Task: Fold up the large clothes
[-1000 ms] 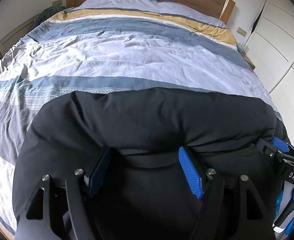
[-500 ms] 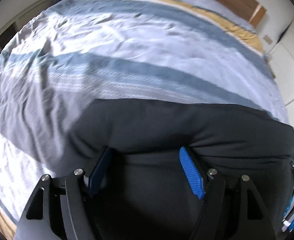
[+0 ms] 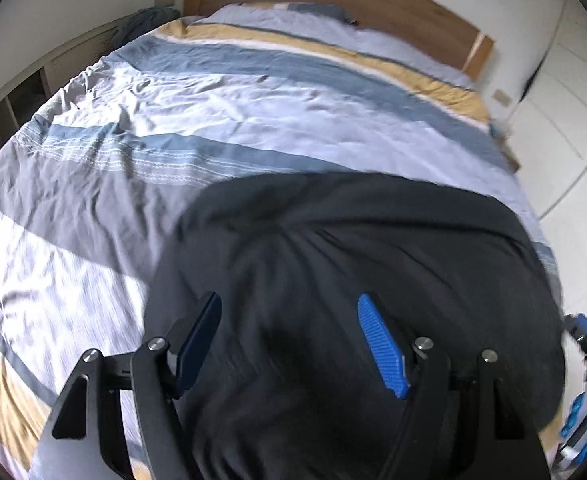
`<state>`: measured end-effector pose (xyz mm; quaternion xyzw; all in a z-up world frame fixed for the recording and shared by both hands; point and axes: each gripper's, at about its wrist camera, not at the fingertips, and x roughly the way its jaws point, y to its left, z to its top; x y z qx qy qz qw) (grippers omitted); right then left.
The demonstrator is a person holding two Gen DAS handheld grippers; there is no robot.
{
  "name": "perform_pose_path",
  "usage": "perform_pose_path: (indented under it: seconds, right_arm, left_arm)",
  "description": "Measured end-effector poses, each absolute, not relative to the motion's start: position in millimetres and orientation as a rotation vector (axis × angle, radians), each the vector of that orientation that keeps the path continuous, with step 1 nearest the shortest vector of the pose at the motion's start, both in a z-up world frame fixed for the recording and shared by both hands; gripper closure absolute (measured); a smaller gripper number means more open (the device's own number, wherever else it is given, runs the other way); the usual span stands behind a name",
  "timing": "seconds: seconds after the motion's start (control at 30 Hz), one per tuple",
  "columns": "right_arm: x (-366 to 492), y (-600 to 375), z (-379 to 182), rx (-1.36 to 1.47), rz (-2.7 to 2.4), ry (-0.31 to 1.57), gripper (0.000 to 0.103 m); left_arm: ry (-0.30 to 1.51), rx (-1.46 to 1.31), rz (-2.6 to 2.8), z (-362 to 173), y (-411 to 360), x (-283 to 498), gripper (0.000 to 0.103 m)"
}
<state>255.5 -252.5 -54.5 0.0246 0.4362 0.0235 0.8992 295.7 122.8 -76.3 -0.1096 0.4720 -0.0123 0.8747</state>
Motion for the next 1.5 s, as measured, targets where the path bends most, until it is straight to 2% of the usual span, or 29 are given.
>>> perform_pose_path:
  seconds: [0.33,0.67,0.87,1.03,1.3,1.5]
  right_arm:
    - [220.0,-202.7,-96.1,-0.045,0.154,0.952,0.000]
    - [203.0,-299.4,-115.2,0.043,-0.047,1.041,0.001]
    - [190.6,-337.3,-100.4,0.081,-0.202,1.041,0.000]
    - [176.7,-300.0,-72.9,0.036,-0.112,0.964,0.000]
    - [183.5,-235.1,-99.7,-0.024,0.010,1.021,0.001]
    - [181.1,-246.8,-106.1,0.002,-0.074,1.070,0.001]
  left_arm:
    - [0.978,-0.228,-0.039,-111.8,102.6,236.3,0.033]
    - [1.022,-0.185,0.018,-114.0,103.4,229.9,0.033]
    - [1.005,-0.187,0.025,-96.5,99.2,215.6,0.033]
    - [0.991,-0.193,0.012,-92.2,101.4,201.9,0.033]
    - [1.016,-0.200,-0.006,-105.9,111.1,199.8,0.032]
    - [1.019,-0.187,-0.017,-95.1,114.0,197.2,0.032]
